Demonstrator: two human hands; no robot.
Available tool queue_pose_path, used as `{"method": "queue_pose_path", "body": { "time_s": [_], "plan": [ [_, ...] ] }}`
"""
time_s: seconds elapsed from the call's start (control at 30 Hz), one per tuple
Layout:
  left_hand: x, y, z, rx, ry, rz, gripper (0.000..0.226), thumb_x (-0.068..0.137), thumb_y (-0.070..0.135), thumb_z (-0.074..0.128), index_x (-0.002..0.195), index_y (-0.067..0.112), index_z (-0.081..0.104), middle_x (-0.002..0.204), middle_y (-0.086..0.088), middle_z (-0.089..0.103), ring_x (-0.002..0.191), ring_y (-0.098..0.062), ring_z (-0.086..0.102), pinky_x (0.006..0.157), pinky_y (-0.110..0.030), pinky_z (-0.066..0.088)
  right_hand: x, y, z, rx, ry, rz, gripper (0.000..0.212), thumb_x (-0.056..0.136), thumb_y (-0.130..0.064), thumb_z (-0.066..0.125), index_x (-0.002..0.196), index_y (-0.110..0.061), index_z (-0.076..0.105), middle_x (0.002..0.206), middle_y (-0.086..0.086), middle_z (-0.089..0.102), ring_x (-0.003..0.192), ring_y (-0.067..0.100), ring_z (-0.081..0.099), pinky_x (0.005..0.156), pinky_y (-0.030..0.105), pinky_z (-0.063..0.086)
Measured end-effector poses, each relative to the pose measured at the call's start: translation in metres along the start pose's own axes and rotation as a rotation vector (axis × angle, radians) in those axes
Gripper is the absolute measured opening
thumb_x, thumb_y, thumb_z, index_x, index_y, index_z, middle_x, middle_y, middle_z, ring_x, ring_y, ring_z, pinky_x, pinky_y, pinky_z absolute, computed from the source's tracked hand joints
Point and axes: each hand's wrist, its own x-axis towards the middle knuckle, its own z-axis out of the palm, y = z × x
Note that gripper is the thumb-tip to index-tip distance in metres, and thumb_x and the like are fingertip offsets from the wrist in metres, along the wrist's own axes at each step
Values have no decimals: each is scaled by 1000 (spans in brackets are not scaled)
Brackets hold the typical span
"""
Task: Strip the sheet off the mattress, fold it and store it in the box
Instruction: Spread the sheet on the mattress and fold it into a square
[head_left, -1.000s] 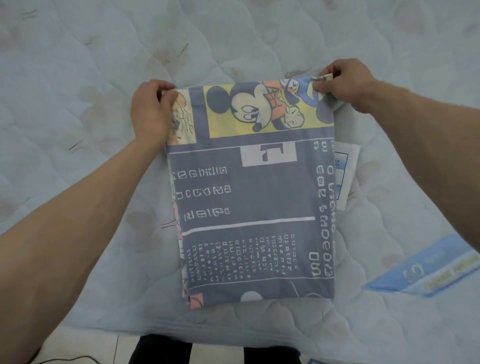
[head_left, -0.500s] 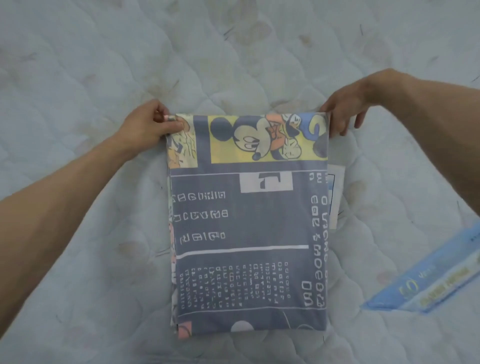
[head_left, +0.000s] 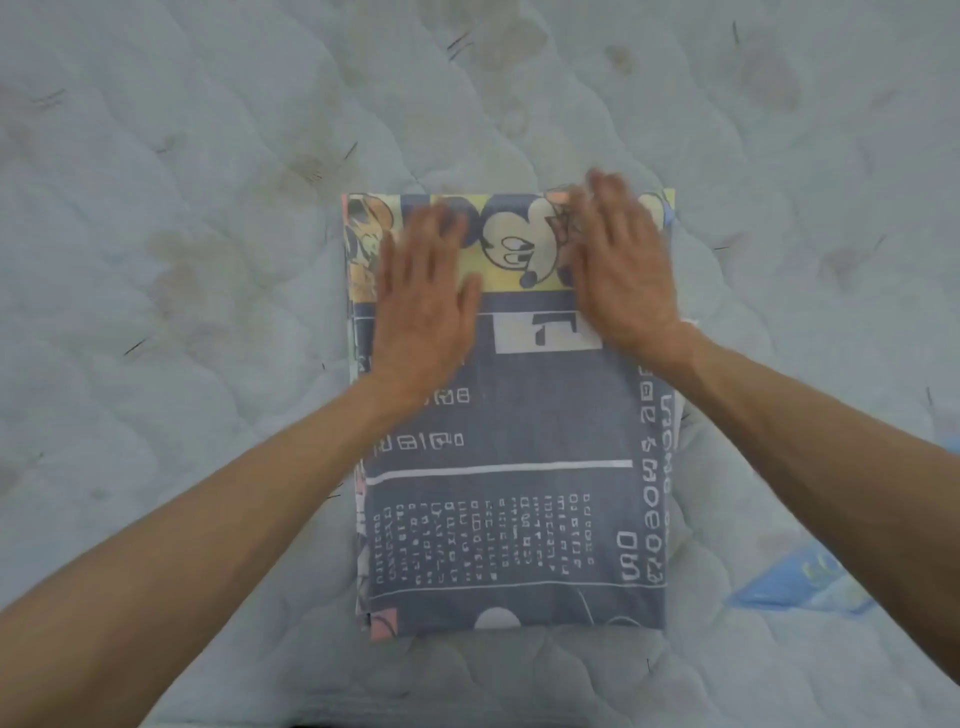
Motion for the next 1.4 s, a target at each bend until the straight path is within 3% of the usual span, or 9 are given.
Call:
{"method": "queue_pose_path", "body": {
  "time_s": [0.1,0.27,0.5,0.63,0.77,0.97,1.17,1.3,1.4],
  "plan": [
    [-20,-2,33,154,-295,132,69,107,52,27,163,16,10,171,-5,3,158,-24,0,127,-53,4,-40,-10,27,-81,-192,-348,62,106,-39,38,156,-4,28,164,14,23,153,31,16,122,52,20],
    [22,-68,40,284,-140,62,72,107,58,17,163,14,13,170,-5,12,158,-24,9,127,-51,9,-13,30,47,-101,-166,82,71,105,-54,23,160,-8,17,167,10,14,155,27,10,125,49,7],
    [13,-73,18,314,-151,-55,78,106,60,12,162,5,10,170,-14,10,158,-30,7,128,-50,6,-28,34,34,-24,-162,388,75,104,-54,17,160,-4,10,168,13,8,155,30,5,126,46,5],
    [-41,-78,4,382,-197,30,82,106,61,21,160,0,11,168,-19,10,157,-33,7,125,-61,4,-115,-1,31,-34,-204,365,72,106,-48,24,158,0,17,166,18,13,154,35,9,124,51,9],
    [-156,-25,29,250,-324,331,79,106,59,25,161,3,13,169,-14,12,158,-27,6,126,-57,3,-214,-49,42,-30,-247,296,74,105,-50,28,159,-2,14,167,16,8,155,33,5,125,52,8],
    [-235,-68,24,294,-316,320,79,104,55,40,162,8,14,170,-8,11,158,-25,11,127,-53,9,-329,-55,47,-52,-230,319,71,105,-44,38,158,0,17,166,18,11,155,34,6,125,53,10],
    [-230,-67,5,351,-221,77,72,109,44,32,162,3,5,170,-14,-1,158,-30,1,125,-58,-5,-357,-74,42,-54,-225,285,73,105,-45,39,157,2,18,166,20,10,154,39,7,123,58,8],
    [-288,-4,26,201,-376,312,74,108,50,26,162,9,-2,171,-9,-1,158,-25,1,127,-53,-4,-356,-77,50,-32,-238,208,74,103,-45,42,158,-1,19,167,16,9,155,34,6,124,55,5],
    [-319,-19,32,225,-472,400,75,107,57,25,163,14,0,171,-3,3,158,-22,4,128,-50,-1,-368,-73,52,-30,-234,212,71,105,-46,37,159,-5,18,167,13,10,155,33,6,125,52,6]
  ]
}}
